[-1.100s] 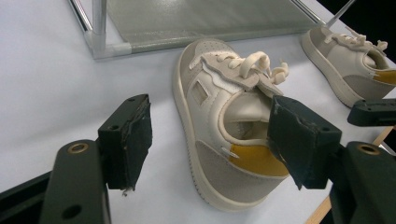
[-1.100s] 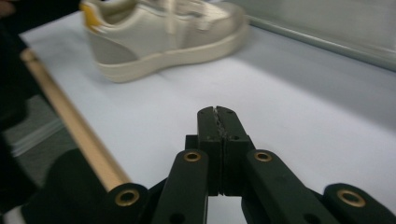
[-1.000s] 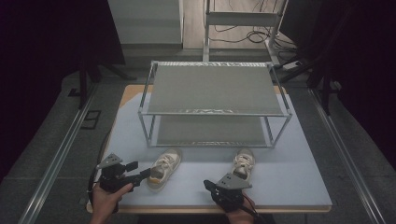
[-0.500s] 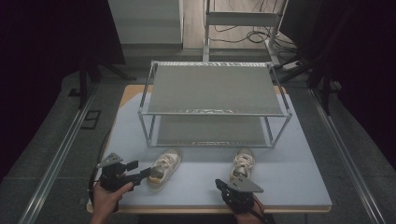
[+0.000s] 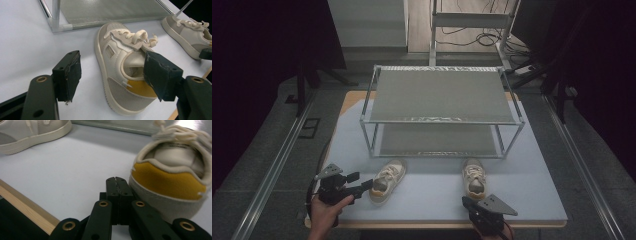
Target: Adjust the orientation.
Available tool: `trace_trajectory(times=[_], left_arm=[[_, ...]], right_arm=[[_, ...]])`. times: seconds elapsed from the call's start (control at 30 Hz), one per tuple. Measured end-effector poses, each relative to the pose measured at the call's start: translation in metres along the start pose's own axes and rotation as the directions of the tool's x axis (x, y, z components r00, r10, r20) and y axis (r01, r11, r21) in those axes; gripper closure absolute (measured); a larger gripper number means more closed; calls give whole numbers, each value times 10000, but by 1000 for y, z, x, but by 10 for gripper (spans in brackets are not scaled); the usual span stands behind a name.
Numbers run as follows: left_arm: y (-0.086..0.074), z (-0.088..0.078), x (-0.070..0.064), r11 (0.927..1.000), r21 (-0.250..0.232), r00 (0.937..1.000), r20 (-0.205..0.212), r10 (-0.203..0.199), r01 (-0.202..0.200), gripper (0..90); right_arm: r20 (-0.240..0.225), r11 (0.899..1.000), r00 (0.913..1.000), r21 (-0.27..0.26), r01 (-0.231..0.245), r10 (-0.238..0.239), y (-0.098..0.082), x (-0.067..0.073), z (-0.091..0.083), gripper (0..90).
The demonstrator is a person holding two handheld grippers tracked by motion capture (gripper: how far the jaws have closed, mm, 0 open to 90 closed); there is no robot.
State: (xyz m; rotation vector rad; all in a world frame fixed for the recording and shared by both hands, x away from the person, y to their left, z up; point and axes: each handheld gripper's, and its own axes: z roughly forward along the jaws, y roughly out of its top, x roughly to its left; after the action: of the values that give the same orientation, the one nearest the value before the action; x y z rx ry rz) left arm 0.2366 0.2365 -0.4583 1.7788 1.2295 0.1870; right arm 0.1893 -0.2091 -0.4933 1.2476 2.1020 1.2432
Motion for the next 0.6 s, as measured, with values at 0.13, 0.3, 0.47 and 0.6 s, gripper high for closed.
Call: trace_trajectory(times=[0.13,0.3,0.47,0.6], left_arm=[[0,1,1,10000,23,10000,-8,-41,41,305],[0,0,1,10000,25,10000,-12,-30,30,305],[-1,0,2,10000,34,10000,-7,-36,36,305],[-1,1,2,10000,24,10000,12,-44,44,305]], right_arm=[[127,9998,9998,75,-163,162,-3,-10,-8,898],[206,9988,9986,35,-489,488,-6,-28,-18,898],[293,9974,9970,43,-714,712,-7,-39,-20,896],[296,9964,9960,18,-848,847,-7,-44,-21,896]])
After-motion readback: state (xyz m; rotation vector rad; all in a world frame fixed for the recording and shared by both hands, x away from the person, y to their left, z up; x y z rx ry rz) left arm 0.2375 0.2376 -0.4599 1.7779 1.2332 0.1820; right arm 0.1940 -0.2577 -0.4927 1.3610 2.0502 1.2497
